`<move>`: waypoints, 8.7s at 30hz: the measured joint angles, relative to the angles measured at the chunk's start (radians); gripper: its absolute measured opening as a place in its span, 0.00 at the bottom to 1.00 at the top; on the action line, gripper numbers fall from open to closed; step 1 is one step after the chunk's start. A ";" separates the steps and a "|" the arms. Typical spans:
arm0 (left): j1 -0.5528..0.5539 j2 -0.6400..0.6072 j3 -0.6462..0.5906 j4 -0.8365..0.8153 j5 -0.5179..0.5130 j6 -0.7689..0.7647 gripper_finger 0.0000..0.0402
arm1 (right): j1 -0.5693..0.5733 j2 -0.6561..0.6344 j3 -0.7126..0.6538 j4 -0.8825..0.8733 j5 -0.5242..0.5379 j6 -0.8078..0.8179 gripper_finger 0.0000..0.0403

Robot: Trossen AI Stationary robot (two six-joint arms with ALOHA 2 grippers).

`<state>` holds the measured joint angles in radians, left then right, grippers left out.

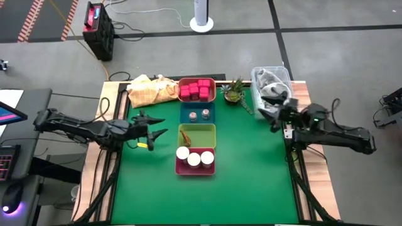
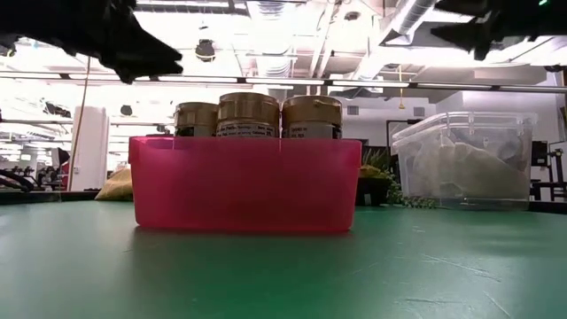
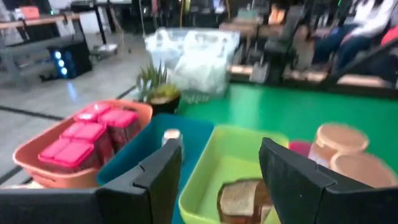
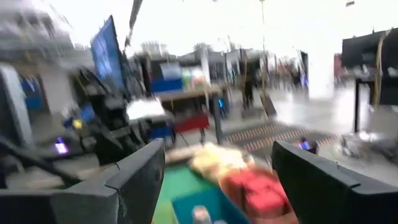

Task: Sort spices by type
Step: Return to Home Position

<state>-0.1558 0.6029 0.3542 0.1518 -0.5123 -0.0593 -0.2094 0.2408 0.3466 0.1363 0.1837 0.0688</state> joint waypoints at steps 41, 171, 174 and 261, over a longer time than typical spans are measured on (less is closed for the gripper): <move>-0.091 -0.412 -0.182 -0.241 -0.038 -0.089 0.51 | 0.403 -0.234 0.104 -0.311 -0.054 -0.328 0.80; -0.090 -0.524 -0.278 -0.244 0.049 0.282 0.51 | 0.405 -0.226 -0.341 -0.099 -0.052 -0.356 0.80; -0.090 -0.524 -0.278 -0.244 0.049 0.283 0.51 | 0.405 -0.226 -0.341 -0.099 -0.052 -0.356 0.80; -0.090 -0.525 -0.278 -0.244 0.049 0.283 0.51 | 0.404 -0.226 -0.341 -0.099 -0.052 -0.357 0.80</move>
<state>-0.2462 0.0783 0.0765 -0.0917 -0.4637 0.2234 0.1949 0.0144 0.0054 0.0375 0.1321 -0.2878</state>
